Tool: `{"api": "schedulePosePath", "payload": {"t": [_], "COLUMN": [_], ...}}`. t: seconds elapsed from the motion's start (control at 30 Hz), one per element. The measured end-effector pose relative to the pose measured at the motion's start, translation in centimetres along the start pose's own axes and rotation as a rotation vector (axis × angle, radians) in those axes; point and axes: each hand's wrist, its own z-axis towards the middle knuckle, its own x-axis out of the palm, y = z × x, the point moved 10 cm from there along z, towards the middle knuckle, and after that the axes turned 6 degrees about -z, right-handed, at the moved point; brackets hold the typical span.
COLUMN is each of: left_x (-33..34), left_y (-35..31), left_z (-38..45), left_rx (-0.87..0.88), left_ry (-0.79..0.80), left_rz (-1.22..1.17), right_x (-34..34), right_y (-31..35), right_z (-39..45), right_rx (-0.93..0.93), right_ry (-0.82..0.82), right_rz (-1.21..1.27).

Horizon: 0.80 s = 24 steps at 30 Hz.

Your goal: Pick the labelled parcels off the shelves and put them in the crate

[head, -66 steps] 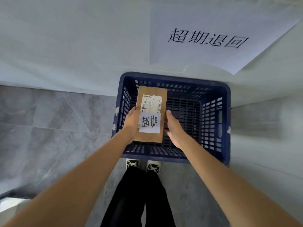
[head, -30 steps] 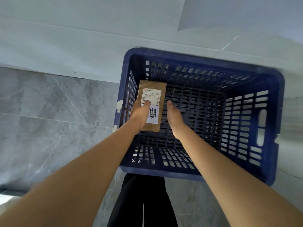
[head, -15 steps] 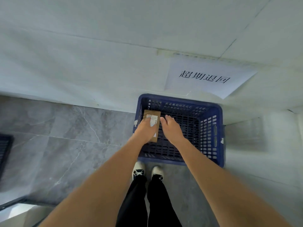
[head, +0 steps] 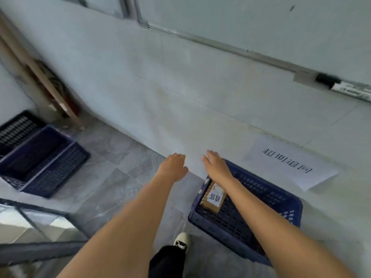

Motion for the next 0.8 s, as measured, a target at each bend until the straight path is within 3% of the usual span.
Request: {"api": "schedulePosePath", "payload": {"t": [0.43, 0.63, 0.8], "left_x": [-6.6, -9.8, -8.4], "left_y": [15.6, 27.4, 36.5], "left_z": [-23.4, -41.3, -59.2], "left_rx": [-0.367, -0.619, -0.823], "left_ry": [-0.422, -0.613, -0.814], "left_rz": [-0.149, -0.211, -0.314], "right_x": [7.8, 14.3, 23.9], "right_y": [20.8, 34.9, 46.3], "right_z": [-11.9, -21.8, -33.4], "right_rx": [-0.488, -0.786, -1.010], "right_ry": [0.172, 0.274, 0.435], "right_rz": [-0.257, -0.276, -0.304]}}
